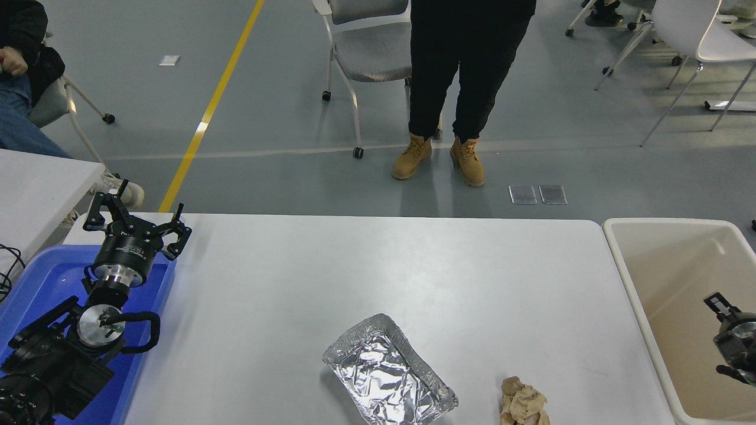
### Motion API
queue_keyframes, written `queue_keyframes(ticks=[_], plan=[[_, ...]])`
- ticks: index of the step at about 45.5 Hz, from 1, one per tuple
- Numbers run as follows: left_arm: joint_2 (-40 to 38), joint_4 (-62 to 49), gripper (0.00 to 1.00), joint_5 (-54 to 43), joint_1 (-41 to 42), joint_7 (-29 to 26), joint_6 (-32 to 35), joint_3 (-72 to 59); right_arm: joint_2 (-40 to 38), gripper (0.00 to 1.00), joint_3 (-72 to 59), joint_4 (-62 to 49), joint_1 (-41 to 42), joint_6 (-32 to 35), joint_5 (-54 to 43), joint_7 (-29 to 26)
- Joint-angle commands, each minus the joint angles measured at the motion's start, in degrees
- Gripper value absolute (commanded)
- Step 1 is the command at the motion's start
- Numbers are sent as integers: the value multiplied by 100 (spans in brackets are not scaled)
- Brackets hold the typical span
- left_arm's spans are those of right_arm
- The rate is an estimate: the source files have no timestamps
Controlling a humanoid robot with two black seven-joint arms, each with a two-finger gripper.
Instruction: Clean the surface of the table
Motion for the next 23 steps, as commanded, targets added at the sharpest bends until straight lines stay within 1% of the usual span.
queue_keyframes(ticks=[1, 8, 23], plan=[[0, -4, 100, 0, 0, -6, 0, 0, -24, 98, 21, 46, 175, 21, 5, -2], [0, -4, 100, 0, 0, 2, 0, 0, -156, 98, 127, 55, 509, 29, 5, -2], [0, -4, 100, 0, 0, 2, 0, 0, -499, 98, 1023, 46, 1027, -14, 5, 34]])
